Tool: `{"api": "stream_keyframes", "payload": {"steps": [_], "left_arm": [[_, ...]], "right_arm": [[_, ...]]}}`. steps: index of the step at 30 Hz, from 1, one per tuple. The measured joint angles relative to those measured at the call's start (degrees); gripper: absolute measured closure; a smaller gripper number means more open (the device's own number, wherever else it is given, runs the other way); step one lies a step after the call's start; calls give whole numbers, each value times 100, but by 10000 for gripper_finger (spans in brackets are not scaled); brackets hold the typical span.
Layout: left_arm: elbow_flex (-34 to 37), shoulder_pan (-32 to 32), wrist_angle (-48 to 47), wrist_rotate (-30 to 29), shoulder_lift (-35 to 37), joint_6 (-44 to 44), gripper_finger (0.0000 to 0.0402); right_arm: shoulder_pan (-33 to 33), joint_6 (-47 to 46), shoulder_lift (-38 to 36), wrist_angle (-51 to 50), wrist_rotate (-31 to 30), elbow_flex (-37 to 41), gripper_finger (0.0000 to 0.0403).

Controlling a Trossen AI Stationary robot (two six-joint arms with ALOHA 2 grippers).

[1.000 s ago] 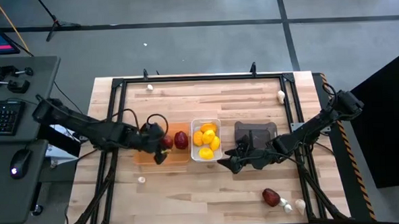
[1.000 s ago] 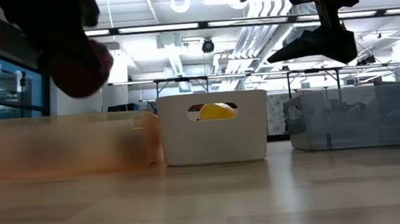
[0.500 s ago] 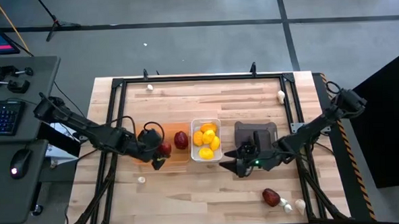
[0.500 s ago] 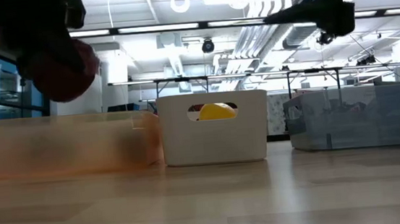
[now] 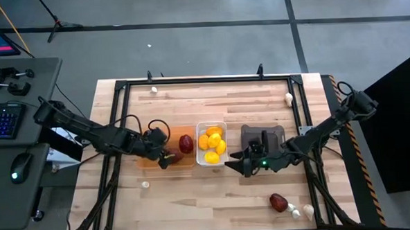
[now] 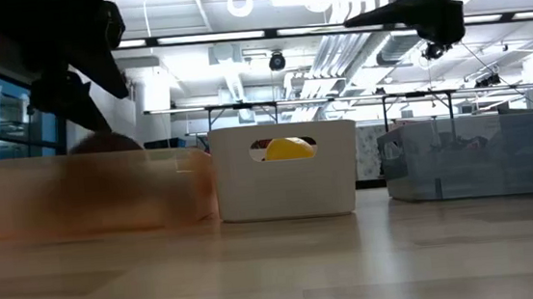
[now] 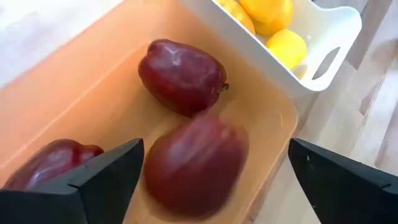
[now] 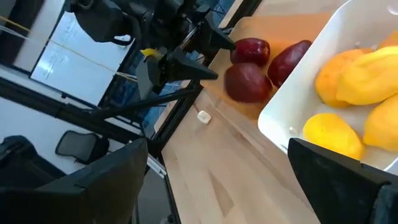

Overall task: Sort produce into baskets
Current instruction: Put the red apple into the orange bin

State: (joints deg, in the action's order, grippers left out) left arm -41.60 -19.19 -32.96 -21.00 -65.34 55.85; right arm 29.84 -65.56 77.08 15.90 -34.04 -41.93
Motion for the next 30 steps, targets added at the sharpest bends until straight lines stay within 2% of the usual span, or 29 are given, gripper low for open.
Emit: {"api": "stream_keyframes", "payload": {"steps": [6, 11, 13, 16, 19, 22, 25, 30], "left_arm": [[-168, 263, 66, 919, 54, -227, 4], [-571, 137, 149, 739, 247, -197, 4], [-661, 2, 149, 383, 328, -123, 4], [-673, -240, 165, -158, 399, 52, 4], [-673, -480, 228, -521, 407, 90, 4], [-673, -651, 277, -858, 341, 96, 4], [-673, -708, 352, -1093, 262, 169, 4], [-673, -702, 383, -1132, 184, 214, 5]], "right_arm": [[32, 471, -94, 328, 0, 0, 24], [308, 428, -322, 0, -2, -32, 24], [472, 178, -336, -815, 2, -270, 24], [727, -417, -245, -2707, 38, -905, 24], [934, -1054, -34, -4598, 289, -1642, 24], [1095, -1621, 207, -5930, 676, -2250, 24], [1236, -2147, 432, -6598, 1269, -2514, 24], [1625, -3304, 710, -6667, 2103, -2394, 24]]}}
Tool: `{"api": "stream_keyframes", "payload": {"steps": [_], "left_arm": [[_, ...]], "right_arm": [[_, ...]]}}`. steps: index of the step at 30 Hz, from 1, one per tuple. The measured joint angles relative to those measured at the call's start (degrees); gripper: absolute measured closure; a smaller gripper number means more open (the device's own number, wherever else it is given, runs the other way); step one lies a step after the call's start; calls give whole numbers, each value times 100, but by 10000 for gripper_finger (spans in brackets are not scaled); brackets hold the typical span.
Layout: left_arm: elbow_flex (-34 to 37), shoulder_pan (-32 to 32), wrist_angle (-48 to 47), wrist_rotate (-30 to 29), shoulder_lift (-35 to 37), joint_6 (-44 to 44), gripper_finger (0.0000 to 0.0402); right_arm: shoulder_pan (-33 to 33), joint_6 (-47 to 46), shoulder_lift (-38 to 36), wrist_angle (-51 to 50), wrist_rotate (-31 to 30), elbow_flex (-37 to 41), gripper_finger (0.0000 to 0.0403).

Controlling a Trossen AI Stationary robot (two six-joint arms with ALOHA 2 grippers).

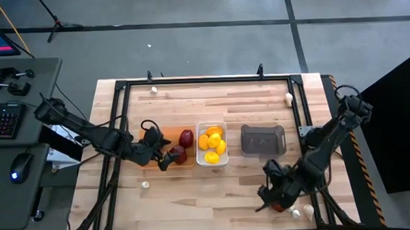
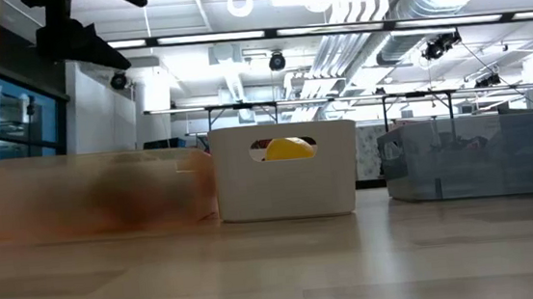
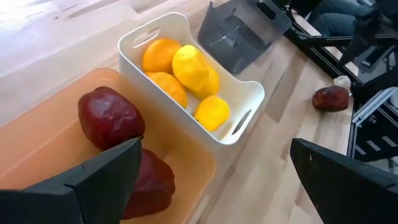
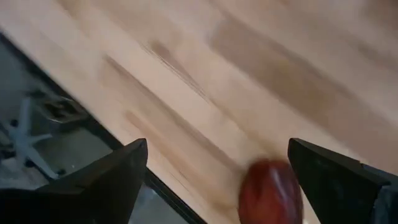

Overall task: Sort produce into baskets
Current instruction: Put the red apple into the orange bin

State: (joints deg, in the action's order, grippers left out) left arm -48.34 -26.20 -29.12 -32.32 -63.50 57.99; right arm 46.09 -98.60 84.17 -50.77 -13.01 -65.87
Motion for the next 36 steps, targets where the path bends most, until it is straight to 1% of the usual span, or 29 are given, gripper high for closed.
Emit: {"api": "stream_keyframes", "payload": {"steps": [6, 10, 13, 19, 24, 27, 29, 32, 34, 36], "left_arm": [[0, 151, -8, 2, -7, 31, 5], [0, 276, -11, 6, -7, -111, 5], [0, 342, -11, 7, -7, -239, 5], [2, 407, -13, 18, -7, -353, 5], [2, 407, -11, 96, -7, -1073, 5], [2, 407, 2, 166, -7, -1145, 5], [2, 407, 40, 105, -7, -1020, 5], [4, 407, 66, -264, -7, -874, 5], [4, 436, 180, -505, -28, -877, 5], [9, 498, 473, -629, -31, -882, 5]], "right_arm": [[537, -1055, 444, -10, 710, 70, 24], [741, -1459, 673, -4, 935, 70, 24], [758, -1503, 871, -137, 1175, 70, 24], [717, -1383, 1295, -166, 1462, 70, 24], [717, -1215, 1622, -108, 1512, 70, 24], [717, -1052, 1816, -105, 1519, 70, 24], [698, -1043, 1901, -102, 1520, 70, 27], [677, -1043, 1946, -54, 1491, 70, 49], [675, -1045, 1946, -44, 1328, 70, 80], [660, -1043, 1946, -63, 1228, 70, 122]]}}
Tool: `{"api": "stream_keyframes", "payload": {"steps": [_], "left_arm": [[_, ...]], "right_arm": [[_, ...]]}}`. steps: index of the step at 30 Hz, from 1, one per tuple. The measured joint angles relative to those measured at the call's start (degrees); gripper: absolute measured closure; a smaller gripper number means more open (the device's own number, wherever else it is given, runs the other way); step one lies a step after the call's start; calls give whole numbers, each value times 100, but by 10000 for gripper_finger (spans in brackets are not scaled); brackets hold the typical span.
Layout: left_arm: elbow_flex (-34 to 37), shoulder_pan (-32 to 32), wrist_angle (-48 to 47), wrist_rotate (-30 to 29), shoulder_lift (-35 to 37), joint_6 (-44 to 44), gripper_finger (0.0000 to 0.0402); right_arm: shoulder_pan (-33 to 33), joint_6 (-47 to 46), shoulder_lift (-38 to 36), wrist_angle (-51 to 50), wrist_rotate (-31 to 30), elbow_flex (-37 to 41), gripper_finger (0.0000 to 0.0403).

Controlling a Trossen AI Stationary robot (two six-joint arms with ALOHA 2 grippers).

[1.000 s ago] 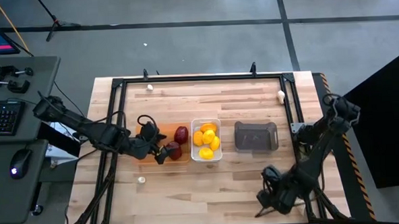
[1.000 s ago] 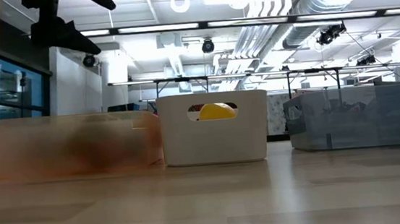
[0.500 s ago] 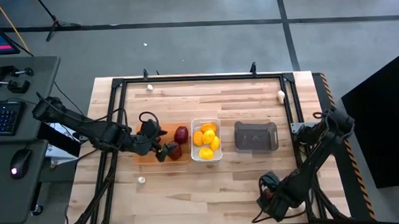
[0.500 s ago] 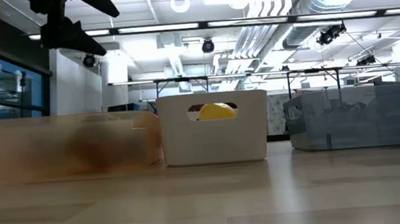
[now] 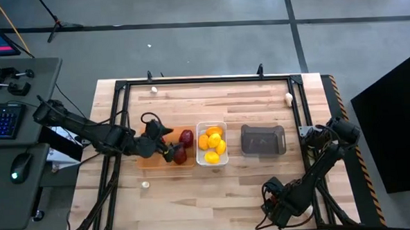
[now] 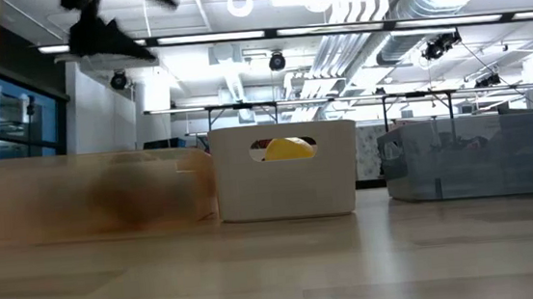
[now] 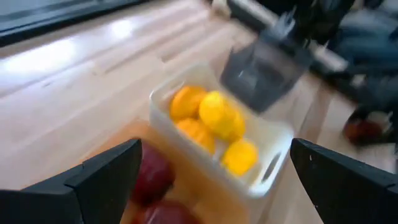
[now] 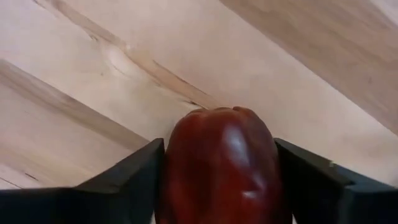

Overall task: Sort produce into baskets
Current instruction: Put the red apple into the orange bin

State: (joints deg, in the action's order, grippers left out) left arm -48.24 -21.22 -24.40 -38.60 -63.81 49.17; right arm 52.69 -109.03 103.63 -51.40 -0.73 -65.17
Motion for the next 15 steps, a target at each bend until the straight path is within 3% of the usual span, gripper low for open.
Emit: {"api": "stream_keyframes", "payload": {"steps": [4, 10, 15], "left_arm": [[2, 154, 1620, -5, 81, -734, 5], [2, 386, 4391, 244, 375, -2408, 5], [-5, 477, 5316, 433, 969, -3075, 5]], "right_arm": [[-131, 237, -99, 45, -478, -63, 206], [-749, 1279, -271, 336, -2269, -506, 208], [-1580, 3284, -271, 1658, -2987, -765, 204]]}}
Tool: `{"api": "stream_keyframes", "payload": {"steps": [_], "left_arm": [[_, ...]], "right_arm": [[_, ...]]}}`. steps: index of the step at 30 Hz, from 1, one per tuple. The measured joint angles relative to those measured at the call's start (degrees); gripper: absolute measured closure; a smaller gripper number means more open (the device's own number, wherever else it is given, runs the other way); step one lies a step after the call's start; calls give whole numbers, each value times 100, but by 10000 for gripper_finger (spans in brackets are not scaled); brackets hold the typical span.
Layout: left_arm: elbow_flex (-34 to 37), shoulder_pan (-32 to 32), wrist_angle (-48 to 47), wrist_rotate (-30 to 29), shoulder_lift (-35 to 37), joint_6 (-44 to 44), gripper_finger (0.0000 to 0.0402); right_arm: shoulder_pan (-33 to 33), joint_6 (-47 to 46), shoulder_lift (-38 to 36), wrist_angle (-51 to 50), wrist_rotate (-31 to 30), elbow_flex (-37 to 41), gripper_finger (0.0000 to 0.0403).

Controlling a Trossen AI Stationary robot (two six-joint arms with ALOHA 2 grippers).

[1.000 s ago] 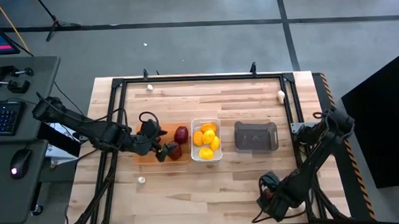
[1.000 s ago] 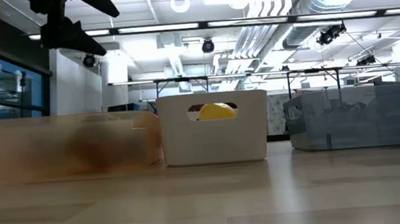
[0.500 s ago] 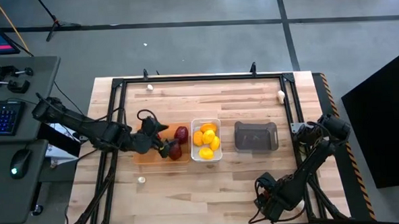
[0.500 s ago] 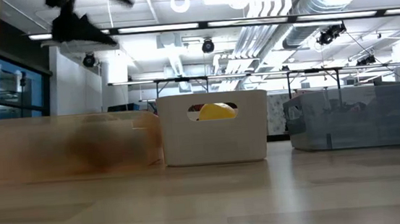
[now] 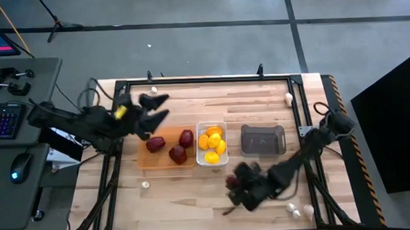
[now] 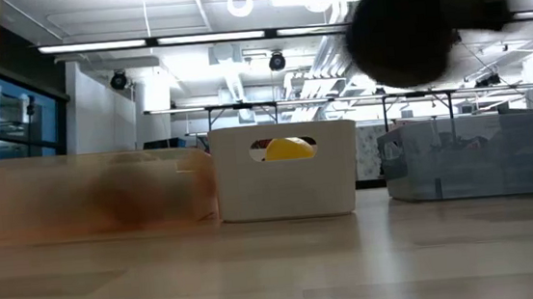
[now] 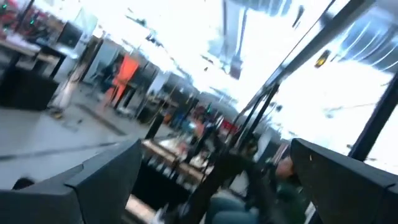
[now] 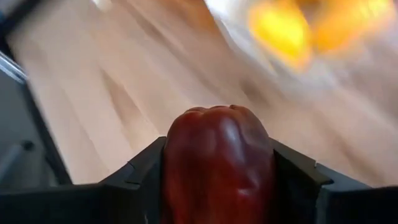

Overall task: Sort produce into baskets
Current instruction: Put the red apple into the orange bin

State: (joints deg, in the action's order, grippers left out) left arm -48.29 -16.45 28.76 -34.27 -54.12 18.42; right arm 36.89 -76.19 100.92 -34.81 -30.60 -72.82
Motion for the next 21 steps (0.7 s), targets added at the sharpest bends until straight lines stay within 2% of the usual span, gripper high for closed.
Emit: {"api": "stream_keyframes", "payload": {"steps": [3, 7, 11, 15, 21], "left_arm": [[0, -8, -150, 42, 313, -56, 5], [0, -95, -554, 227, 559, -6, 5], [0, -214, -896, 223, 562, 175, 5], [0, -278, -970, 222, 548, 342, 5], [0, -278, -768, 220, 550, 351, 5]], "right_arm": [[-555, 1241, 0, 1129, -136, 0, 184], [-1315, 2644, 2, 2378, -97, 0, 179], [-1990, 3648, 122, 3735, 401, -4, 183], [-2388, 3909, 384, 4799, 980, -3, 176], [-2649, 3413, 860, 5858, 900, -2, 160]]}}
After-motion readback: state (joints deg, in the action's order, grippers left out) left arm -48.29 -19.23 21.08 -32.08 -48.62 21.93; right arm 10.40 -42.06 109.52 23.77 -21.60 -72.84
